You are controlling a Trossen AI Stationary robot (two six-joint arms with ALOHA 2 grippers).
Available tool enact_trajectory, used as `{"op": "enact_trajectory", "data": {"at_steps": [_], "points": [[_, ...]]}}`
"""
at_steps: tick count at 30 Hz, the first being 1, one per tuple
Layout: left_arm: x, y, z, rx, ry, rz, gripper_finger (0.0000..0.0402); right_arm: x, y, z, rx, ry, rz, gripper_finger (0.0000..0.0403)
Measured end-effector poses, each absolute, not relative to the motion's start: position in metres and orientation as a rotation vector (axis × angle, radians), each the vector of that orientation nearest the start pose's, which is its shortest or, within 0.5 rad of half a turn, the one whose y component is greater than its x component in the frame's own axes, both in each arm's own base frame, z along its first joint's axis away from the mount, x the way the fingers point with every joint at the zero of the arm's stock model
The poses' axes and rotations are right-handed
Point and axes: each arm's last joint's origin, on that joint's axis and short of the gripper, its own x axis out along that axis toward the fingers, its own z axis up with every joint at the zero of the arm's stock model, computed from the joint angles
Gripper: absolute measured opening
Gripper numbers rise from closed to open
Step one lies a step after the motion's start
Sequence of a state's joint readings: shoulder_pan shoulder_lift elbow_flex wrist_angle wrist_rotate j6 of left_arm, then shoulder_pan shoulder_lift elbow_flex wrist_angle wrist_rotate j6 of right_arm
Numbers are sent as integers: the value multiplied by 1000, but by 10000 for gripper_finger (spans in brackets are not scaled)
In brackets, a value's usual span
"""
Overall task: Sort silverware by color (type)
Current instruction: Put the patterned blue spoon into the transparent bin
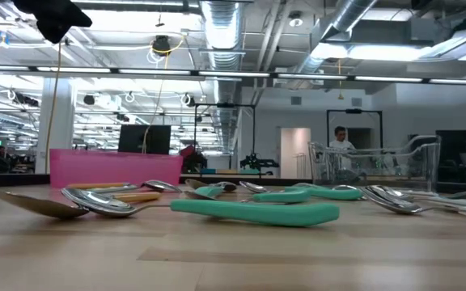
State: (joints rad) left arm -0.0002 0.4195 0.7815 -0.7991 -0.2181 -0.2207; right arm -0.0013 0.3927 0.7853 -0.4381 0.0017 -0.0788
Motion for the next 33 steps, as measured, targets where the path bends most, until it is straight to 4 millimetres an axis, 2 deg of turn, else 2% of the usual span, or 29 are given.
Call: {"op": "enact_trajectory", "data": {"at_steps": [6,9,12,26,33], "points": [[75,7,313,-124,416,290,0,76,0,348,-79,61,-1,141],[76,10,313,-79,415,364,0,76,0,347,-79,68,0,141],[76,11,313,-114,399,428,0,76,0,347,-79,69,0,141],[76,11,314,-161,382,447,1,75,0,342,-53,125,-4,141],[90,6,328,-145,263,247,41,75,-3,342,-57,121,-85,157]]}}
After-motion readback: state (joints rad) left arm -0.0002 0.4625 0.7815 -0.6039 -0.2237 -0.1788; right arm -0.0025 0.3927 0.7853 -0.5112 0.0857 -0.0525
